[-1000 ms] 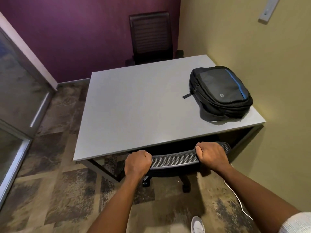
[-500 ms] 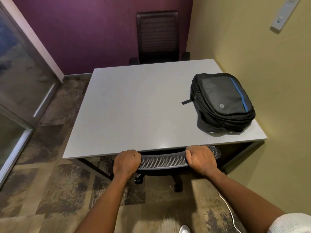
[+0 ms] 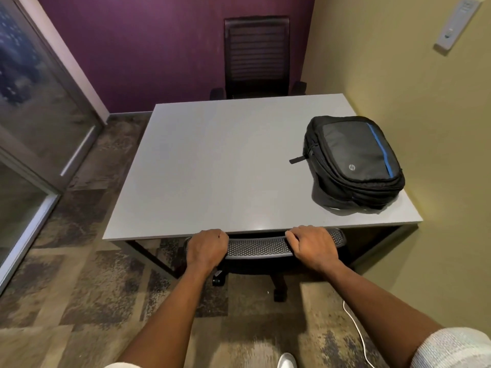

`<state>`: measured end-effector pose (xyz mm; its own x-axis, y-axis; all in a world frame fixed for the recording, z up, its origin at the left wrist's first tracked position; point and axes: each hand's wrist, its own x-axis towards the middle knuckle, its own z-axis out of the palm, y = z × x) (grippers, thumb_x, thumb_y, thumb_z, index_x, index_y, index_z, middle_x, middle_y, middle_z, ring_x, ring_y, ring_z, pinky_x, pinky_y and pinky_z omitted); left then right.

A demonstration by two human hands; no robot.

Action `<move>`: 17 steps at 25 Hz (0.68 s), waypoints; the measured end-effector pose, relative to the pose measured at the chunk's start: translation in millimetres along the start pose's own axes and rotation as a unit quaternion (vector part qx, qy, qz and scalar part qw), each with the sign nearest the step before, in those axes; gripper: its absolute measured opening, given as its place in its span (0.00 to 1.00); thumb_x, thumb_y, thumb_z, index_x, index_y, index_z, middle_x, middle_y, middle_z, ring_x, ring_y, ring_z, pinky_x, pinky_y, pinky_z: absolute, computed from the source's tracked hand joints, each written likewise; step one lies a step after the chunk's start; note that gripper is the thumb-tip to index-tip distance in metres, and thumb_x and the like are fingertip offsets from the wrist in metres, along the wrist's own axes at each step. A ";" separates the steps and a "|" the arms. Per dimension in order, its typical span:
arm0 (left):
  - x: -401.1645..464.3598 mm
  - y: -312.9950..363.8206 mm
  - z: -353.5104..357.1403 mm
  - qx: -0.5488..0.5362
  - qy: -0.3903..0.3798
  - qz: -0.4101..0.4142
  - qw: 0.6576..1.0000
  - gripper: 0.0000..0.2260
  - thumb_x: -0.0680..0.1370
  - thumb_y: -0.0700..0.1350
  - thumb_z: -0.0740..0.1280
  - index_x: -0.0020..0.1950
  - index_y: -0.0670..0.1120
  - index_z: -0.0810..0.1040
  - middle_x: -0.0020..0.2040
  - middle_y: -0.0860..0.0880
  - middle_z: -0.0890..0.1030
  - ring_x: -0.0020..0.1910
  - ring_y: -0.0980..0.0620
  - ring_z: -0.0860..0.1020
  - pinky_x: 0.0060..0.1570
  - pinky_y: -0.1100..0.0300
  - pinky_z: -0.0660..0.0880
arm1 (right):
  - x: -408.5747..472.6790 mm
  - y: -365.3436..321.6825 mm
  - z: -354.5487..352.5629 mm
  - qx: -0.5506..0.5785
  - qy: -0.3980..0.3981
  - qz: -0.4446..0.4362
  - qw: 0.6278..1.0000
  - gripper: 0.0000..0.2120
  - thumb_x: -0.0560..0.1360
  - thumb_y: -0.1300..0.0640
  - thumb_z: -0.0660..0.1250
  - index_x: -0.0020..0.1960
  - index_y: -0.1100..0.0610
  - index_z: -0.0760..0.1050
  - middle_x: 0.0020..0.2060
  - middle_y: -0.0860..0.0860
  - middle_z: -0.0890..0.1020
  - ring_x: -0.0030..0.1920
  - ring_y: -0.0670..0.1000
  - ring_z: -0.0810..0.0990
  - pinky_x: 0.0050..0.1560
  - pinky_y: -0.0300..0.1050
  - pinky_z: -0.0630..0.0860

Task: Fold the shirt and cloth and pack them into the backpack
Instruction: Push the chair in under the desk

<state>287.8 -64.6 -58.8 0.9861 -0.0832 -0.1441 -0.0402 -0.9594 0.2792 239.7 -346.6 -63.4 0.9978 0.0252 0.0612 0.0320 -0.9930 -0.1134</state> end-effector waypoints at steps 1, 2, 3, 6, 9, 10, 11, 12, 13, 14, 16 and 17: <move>-5.9 11.5 0.8 -0.002 -0.002 0.024 1.000 0.21 0.81 0.50 0.52 0.36 0.44 0.77 0.34 0.50 0.78 0.35 0.49 0.75 0.37 0.54 0.73 | 0.4 -3.0 0.1 0.008 0.000 -0.009 1.000 0.27 0.80 0.38 0.46 0.45 0.50 0.80 0.38 0.48 0.83 0.40 0.51 0.79 0.44 0.50 0.72; -13.0 23.2 1.9 -0.003 0.000 0.052 0.999 0.22 0.81 0.51 0.51 0.37 0.44 0.77 0.35 0.49 0.79 0.35 0.49 0.76 0.39 0.52 0.75 | 0.2 -8.8 -0.2 0.016 -0.006 -0.023 1.000 0.28 0.80 0.36 0.46 0.47 0.50 0.80 0.40 0.48 0.83 0.42 0.52 0.80 0.46 0.50 0.72; -18.6 32.9 3.5 -0.002 0.006 0.078 0.997 0.22 0.81 0.52 0.51 0.38 0.45 0.78 0.36 0.49 0.80 0.36 0.48 0.77 0.41 0.51 0.76 | 0.5 -16.0 1.4 0.021 -0.016 -0.041 0.999 0.28 0.80 0.35 0.46 0.49 0.49 0.80 0.42 0.47 0.84 0.44 0.52 0.80 0.48 0.50 0.73; -25.6 42.5 6.8 0.022 0.033 0.127 0.991 0.22 0.81 0.52 0.51 0.45 0.47 0.83 0.44 0.49 0.84 0.44 0.48 0.81 0.48 0.50 0.77 | -3.3 -36.8 9.3 0.021 -0.015 -0.056 0.998 0.27 0.80 0.36 0.46 0.52 0.49 0.79 0.45 0.47 0.84 0.48 0.51 0.81 0.52 0.51 0.73; -22.1 40.0 7.7 0.047 0.027 0.135 0.989 0.23 0.81 0.52 0.49 0.47 0.47 0.83 0.45 0.49 0.85 0.46 0.48 0.81 0.49 0.50 0.77 | -2.2 -41.5 9.1 -0.001 -0.003 -0.043 0.999 0.24 0.81 0.39 0.48 0.46 0.49 0.78 0.42 0.47 0.84 0.45 0.51 0.81 0.49 0.50 0.72; -21.4 39.6 8.9 0.053 0.027 0.135 0.989 0.23 0.81 0.51 0.48 0.49 0.48 0.83 0.46 0.49 0.85 0.46 0.48 0.81 0.50 0.50 0.77 | -2.8 -41.3 8.7 -0.006 -0.002 -0.040 0.999 0.23 0.81 0.40 0.48 0.45 0.49 0.78 0.41 0.48 0.83 0.44 0.51 0.81 0.48 0.50 0.73; -20.7 39.5 11.1 0.059 0.030 0.136 0.988 0.23 0.80 0.51 0.48 0.51 0.48 0.83 0.47 0.49 0.85 0.46 0.49 0.81 0.50 0.50 0.77 | -3.2 -40.8 9.3 -0.013 0.002 -0.039 0.999 0.22 0.81 0.41 0.49 0.45 0.49 0.78 0.40 0.48 0.83 0.43 0.51 0.81 0.48 0.50 0.73; -20.7 40.2 11.3 0.058 0.031 0.133 0.989 0.24 0.80 0.52 0.48 0.52 0.48 0.84 0.48 0.49 0.85 0.47 0.49 0.81 0.50 0.50 0.77 | -3.5 -41.9 8.3 -0.019 0.001 -0.036 0.999 0.22 0.81 0.42 0.49 0.44 0.50 0.78 0.40 0.48 0.83 0.42 0.51 0.81 0.47 0.50 0.73; -19.3 39.8 13.1 0.057 0.034 0.132 0.989 0.25 0.79 0.52 0.47 0.52 0.48 0.84 0.48 0.49 0.85 0.46 0.49 0.81 0.49 0.50 0.77 | -3.0 -42.3 8.9 -0.024 0.004 -0.037 0.999 0.22 0.81 0.42 0.49 0.44 0.50 0.78 0.39 0.48 0.83 0.41 0.51 0.81 0.46 0.50 0.74; -18.2 39.8 14.2 0.057 0.036 0.128 0.990 0.25 0.79 0.52 0.47 0.52 0.48 0.84 0.48 0.49 0.85 0.46 0.49 0.81 0.49 0.50 0.77 | -2.2 -42.0 9.2 -0.029 0.003 -0.036 0.999 0.21 0.80 0.42 0.49 0.43 0.50 0.78 0.39 0.48 0.83 0.40 0.51 0.81 0.45 0.50 0.73; -17.0 37.8 16.5 0.062 0.036 0.123 0.990 0.26 0.78 0.52 0.46 0.51 0.49 0.84 0.47 0.49 0.85 0.45 0.49 0.81 0.48 0.50 0.77 | -3.1 -42.8 10.7 -0.031 0.000 -0.035 0.999 0.21 0.80 0.43 0.50 0.43 0.50 0.78 0.38 0.48 0.82 0.40 0.51 0.81 0.44 0.50 0.73; -16.8 37.2 17.9 0.068 0.037 0.121 0.990 0.26 0.78 0.52 0.46 0.50 0.49 0.84 0.46 0.49 0.85 0.44 0.49 0.81 0.48 0.50 0.77 | -3.4 -42.9 12.0 -0.036 0.001 -0.035 0.999 0.20 0.80 0.43 0.51 0.43 0.50 0.78 0.38 0.48 0.82 0.39 0.51 0.81 0.44 0.50 0.72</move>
<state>266.8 -103.7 -62.9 0.9536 -0.3005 -0.0180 -0.2935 -0.9413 0.1669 235.7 -302.7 -70.7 0.9931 0.0952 0.0681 0.0979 -0.9945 -0.0377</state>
